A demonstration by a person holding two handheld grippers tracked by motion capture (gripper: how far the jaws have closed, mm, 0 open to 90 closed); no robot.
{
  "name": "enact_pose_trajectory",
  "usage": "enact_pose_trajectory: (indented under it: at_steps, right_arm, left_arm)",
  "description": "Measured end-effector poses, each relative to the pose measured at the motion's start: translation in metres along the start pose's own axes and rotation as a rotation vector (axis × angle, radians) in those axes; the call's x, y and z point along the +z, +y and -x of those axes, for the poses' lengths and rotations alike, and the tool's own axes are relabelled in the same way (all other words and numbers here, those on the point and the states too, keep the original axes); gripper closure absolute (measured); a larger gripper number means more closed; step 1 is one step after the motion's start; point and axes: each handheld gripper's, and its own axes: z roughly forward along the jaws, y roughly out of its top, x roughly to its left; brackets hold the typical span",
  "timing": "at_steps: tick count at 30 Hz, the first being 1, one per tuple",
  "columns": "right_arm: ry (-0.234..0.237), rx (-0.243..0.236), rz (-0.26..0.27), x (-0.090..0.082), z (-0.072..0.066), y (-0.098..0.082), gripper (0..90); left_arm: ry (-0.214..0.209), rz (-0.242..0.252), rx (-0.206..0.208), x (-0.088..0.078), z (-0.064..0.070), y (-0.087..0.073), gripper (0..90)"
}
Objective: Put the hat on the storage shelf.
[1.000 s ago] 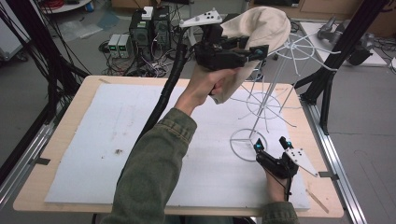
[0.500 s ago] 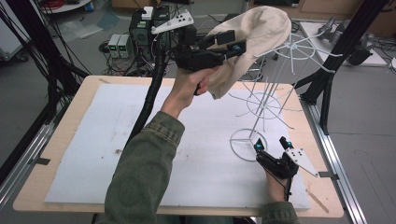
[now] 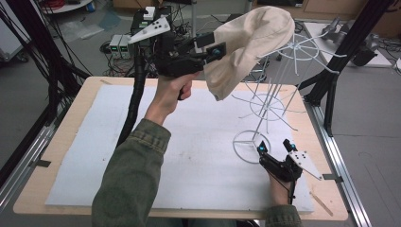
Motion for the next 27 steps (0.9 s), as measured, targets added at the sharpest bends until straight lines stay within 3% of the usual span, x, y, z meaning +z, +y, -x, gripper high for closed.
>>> enact_pose_trajectory:
  at_steps: [7, 13, 18, 22, 27]
  right_arm:
    - [-0.018, 0.012, 0.003, -0.005, 0.001, 0.000, 8.9]
    - [-0.012, 0.011, -0.003, -0.003, 0.000, 0.000, 8.9]
    - [-0.011, 0.004, -0.007, -0.002, -0.002, -0.001, 8.9]
    - [-0.010, 0.000, -0.003, -0.002, -0.002, -0.001, 8.9]
    - [-0.008, 0.001, -0.009, -0.001, -0.003, -0.001, 8.9]
  left_arm:
    - [0.080, -0.019, 0.039, -0.038, -0.001, -0.010, 34.2]
    - [0.133, -0.009, 0.042, -0.071, -0.002, -0.017, 33.4]
    - [0.165, -0.008, 0.053, -0.098, -0.003, -0.024, 33.2]
    - [0.165, -0.026, 0.068, -0.116, -0.004, -0.032, 31.5]
    - [0.198, -0.029, 0.061, -0.139, -0.008, -0.045, 31.3]
